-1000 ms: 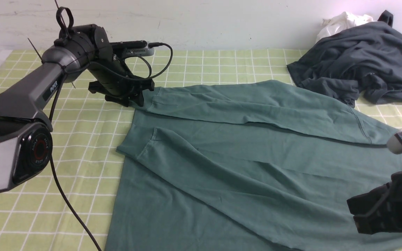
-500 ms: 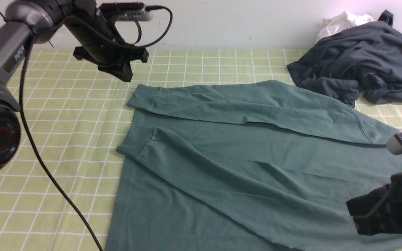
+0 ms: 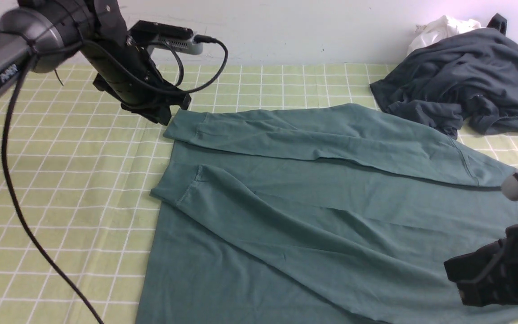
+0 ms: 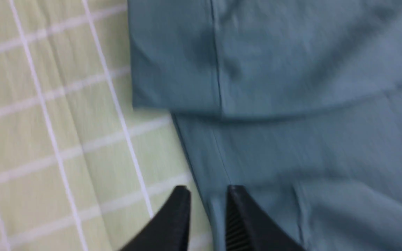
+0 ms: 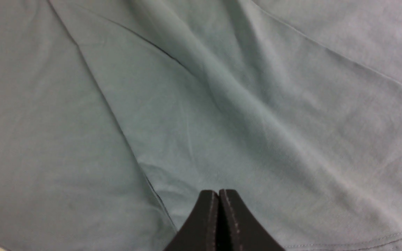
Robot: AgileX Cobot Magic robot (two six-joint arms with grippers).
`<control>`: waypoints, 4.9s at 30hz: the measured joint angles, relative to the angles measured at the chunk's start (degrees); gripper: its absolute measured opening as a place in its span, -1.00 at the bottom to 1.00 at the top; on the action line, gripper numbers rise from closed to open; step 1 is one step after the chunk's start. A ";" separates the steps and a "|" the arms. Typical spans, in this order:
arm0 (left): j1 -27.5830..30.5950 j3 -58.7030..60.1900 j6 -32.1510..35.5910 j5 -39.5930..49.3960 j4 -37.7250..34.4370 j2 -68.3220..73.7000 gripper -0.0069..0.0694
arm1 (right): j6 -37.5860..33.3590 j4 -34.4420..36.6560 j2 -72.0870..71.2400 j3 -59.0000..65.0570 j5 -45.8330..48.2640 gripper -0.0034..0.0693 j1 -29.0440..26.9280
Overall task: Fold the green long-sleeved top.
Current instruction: Use the left arm to clamp the cuff farthest from it, then use the left arm to drag and drop the cuff onto the cuff closest to the left arm, then use both arms simultaneously to clamp the lower edge of the clothing fabric
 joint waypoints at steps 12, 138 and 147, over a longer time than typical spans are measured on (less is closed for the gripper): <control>0.12 -6.06 -3.02 -17.76 2.78 14.22 0.47 | -4.39 0.39 0.00 0.00 -1.11 -0.93 0.00; -32.44 78.12 -0.96 -5.32 16.05 -57.19 -0.83 | -23.05 -46.21 19.77 4.06 -0.24 -0.22 1.68; -32.44 78.12 -0.96 -5.09 16.00 -57.25 -0.83 | -22.90 -46.64 22.00 3.95 -2.92 -0.47 1.68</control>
